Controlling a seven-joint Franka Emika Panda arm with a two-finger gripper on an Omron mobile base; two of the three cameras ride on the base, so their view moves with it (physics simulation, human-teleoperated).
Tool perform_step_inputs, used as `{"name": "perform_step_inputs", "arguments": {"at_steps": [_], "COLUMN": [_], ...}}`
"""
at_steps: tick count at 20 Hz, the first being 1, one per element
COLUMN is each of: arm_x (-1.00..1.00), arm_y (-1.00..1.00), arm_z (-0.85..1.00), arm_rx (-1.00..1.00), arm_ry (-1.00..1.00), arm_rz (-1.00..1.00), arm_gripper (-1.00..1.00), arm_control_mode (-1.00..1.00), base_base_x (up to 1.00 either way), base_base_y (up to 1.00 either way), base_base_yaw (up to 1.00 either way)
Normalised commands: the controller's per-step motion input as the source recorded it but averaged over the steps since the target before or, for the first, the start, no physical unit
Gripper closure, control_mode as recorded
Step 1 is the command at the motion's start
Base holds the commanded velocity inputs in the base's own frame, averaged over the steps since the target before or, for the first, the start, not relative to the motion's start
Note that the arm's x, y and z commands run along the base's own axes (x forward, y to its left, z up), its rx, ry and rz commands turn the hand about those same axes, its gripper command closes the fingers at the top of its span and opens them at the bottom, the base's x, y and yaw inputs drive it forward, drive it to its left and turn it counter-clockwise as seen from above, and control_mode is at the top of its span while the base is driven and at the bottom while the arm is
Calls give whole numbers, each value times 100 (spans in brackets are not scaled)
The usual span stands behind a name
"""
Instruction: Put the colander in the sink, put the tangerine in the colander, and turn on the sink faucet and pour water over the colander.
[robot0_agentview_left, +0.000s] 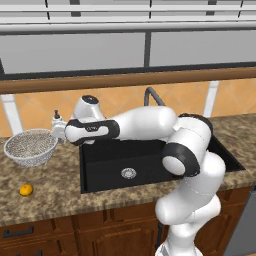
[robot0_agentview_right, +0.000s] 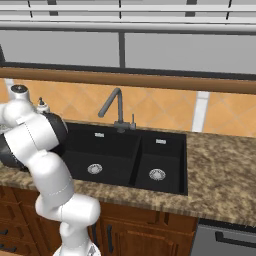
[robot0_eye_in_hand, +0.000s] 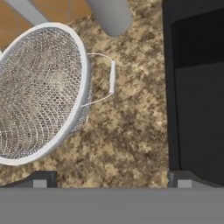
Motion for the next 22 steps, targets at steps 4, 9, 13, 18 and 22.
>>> {"name": "perform_step_inputs", "arguments": {"at_steps": [4,9,13,18,22], "arm_x": [7,8,7,21,32], "arm_y": [13,11,12,11,8], "arm_z": [-17,-13,-11,-3,0], "arm_rx": [0,0,0,0,0], "arm_ry": [4,4,3,1,0], "arm_rz": [0,0,0,0,0], "arm_gripper": [-100,-100,-100,-100,-100], "arm_control_mode": [-100,-100,-100,-100,-100], "base_base_x": [0,0,0,0,0], "base_base_y": [0,0,0,0,0], "base_base_yaw": [0,0,0,0,0]}}
